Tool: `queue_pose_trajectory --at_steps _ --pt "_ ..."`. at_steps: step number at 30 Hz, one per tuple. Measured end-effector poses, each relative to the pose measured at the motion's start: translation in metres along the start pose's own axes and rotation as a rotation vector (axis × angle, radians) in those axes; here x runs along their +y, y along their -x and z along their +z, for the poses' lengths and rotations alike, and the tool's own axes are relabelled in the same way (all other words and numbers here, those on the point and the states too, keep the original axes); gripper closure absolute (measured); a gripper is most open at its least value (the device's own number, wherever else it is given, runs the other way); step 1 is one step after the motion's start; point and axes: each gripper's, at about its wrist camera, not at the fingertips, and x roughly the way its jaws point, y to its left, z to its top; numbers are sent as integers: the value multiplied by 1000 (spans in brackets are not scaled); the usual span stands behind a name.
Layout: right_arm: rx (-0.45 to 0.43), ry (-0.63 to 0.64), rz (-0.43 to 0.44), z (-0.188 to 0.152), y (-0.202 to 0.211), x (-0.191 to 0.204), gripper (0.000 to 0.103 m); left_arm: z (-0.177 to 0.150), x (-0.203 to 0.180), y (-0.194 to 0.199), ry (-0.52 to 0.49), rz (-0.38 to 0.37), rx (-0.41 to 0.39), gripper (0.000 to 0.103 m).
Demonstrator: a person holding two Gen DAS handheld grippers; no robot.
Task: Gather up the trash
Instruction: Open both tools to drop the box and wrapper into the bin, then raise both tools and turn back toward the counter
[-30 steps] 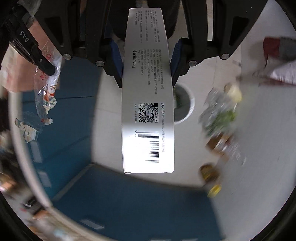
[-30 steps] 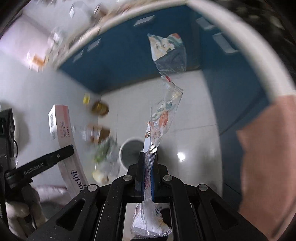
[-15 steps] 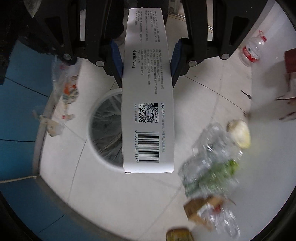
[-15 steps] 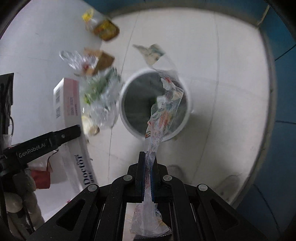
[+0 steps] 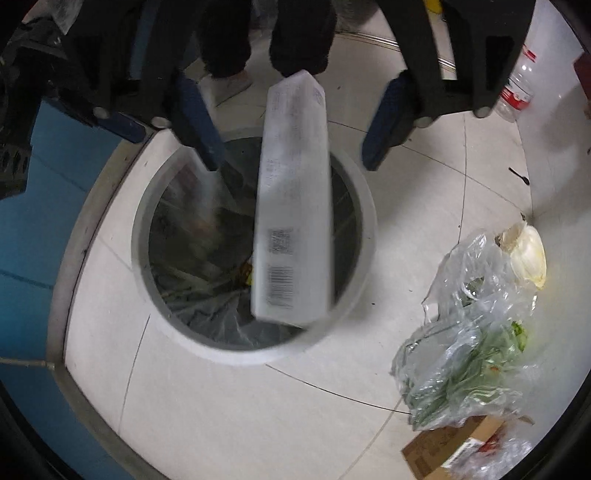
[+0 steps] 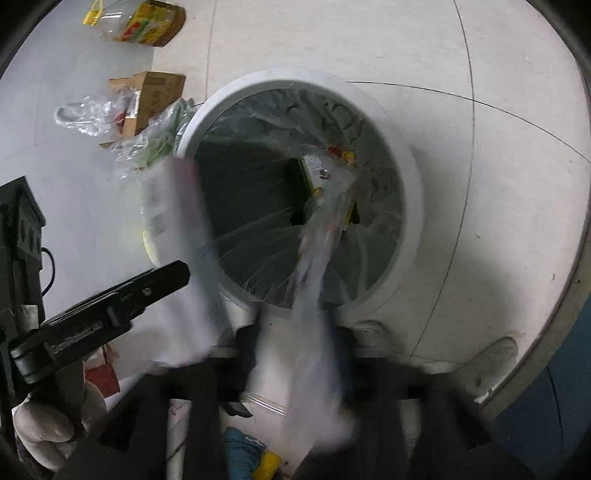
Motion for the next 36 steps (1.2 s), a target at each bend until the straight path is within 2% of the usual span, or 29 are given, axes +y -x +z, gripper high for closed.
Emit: queue_pose_trajectory --at_steps 2,3,5,7,10,14,20,24,31,36 --pt "-10 6 -14 -3 9 1 26 0 6 7 20 2 -9 26" --pt "-24 23 -42 -6 15 3 26 -3 7 14 19 19 -28 26" --pt "-66 61 -116 -14 28 12 18 -16 8 33 10 83 -91 24" --pt "-106 94 -175 -24 40 18 2 -32 8 53 -3 149 -144 5" --pt "-193 151 -271 -55 66 32 0 -62 5 88 -17 226 -234 5" --pt "-296 159 -316 -96 107 49 0 -105 2 136 -33 265 -340 5" --pt "-427 182 -354 -174 193 80 0 -181 -12 226 -41 244 -478 4" --pt "-502 212 -354 -232 259 104 0 -234 -24 285 -53 219 -538 4" --pt "-660 251 -365 -324 376 136 0 -313 -44 362 -90 186 -617 4" --pt "-719 272 -363 -377 437 152 0 -355 -49 410 -86 150 -660 4"
